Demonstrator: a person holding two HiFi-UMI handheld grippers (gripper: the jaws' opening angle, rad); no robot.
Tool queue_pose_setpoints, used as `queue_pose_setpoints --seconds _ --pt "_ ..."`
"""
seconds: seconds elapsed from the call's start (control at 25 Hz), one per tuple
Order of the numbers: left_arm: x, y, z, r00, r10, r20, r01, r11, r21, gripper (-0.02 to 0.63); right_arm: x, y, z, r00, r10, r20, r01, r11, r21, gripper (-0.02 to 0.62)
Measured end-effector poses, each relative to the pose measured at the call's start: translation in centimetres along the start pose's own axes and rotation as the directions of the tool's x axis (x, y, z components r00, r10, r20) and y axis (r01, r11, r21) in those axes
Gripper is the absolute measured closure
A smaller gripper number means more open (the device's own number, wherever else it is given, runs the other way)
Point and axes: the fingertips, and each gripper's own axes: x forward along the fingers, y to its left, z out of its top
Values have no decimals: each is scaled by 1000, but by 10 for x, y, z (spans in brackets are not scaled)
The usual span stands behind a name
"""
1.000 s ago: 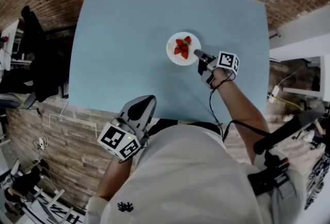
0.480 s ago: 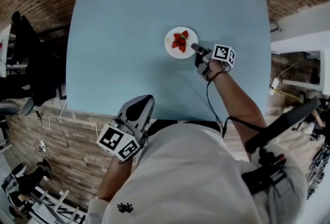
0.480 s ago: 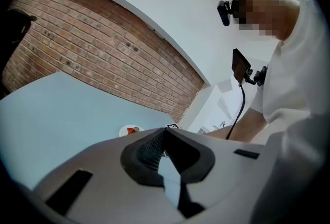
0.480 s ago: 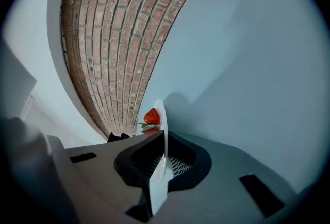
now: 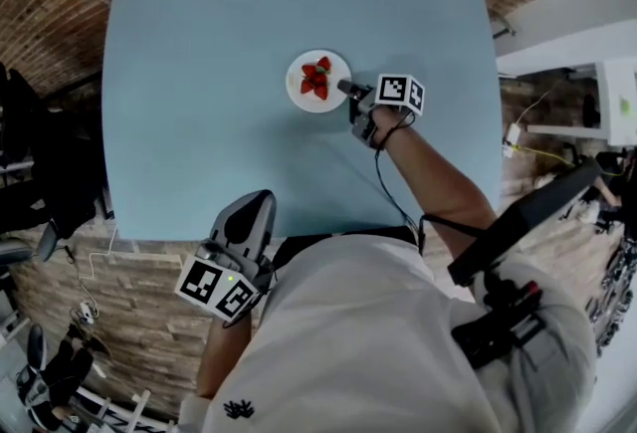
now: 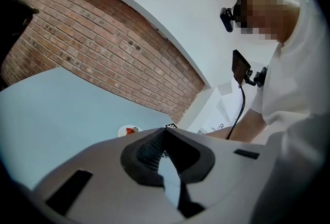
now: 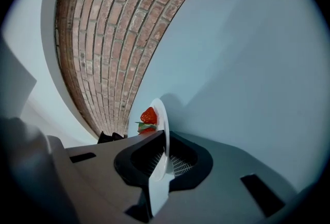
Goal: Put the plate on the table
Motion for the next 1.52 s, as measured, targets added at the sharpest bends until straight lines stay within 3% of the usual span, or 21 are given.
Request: queue_pose_setpoints --seconds 0.24,0.52,0.68,0.84,0.96,1.16,1.4,1.52 --pt "5 3 1 1000 -1 4 1 1000 -9 604 -2 -2 -3 996 -88 -20 87 994 -61 568" --pt "8 1 1 1000 -7 12 7 1000 -18 604 -5 -1 -1 981 -188 -38 173 953 -248 540" --pt "7 0 1 1000 -3 19 4 1000 -21 604 -7 0 0 965 -261 -25 232 892 -387 519" --pt "6 0 0 1000 -1 21 1 1000 -23 604 -10 0 5 940 -341 22 300 794 -529 494" --pt "5 -1 -1 1000 1 19 -1 1000 -24 604 -12 -3 6 925 -377 50 334 741 -582 480" --pt "2 -3 -2 1000 5 17 -4 1000 -26 604 -13 -1 6 907 -405 115 361 609 -707 474" --pt "0 -7 -8 1000 13 11 -12 1000 -18 604 -19 -3 12 891 -419 176 392 514 -763 472" --pt "0 -11 -7 1000 11 10 -11 1000 -9 604 -25 -3 13 889 -418 185 396 502 -769 471"
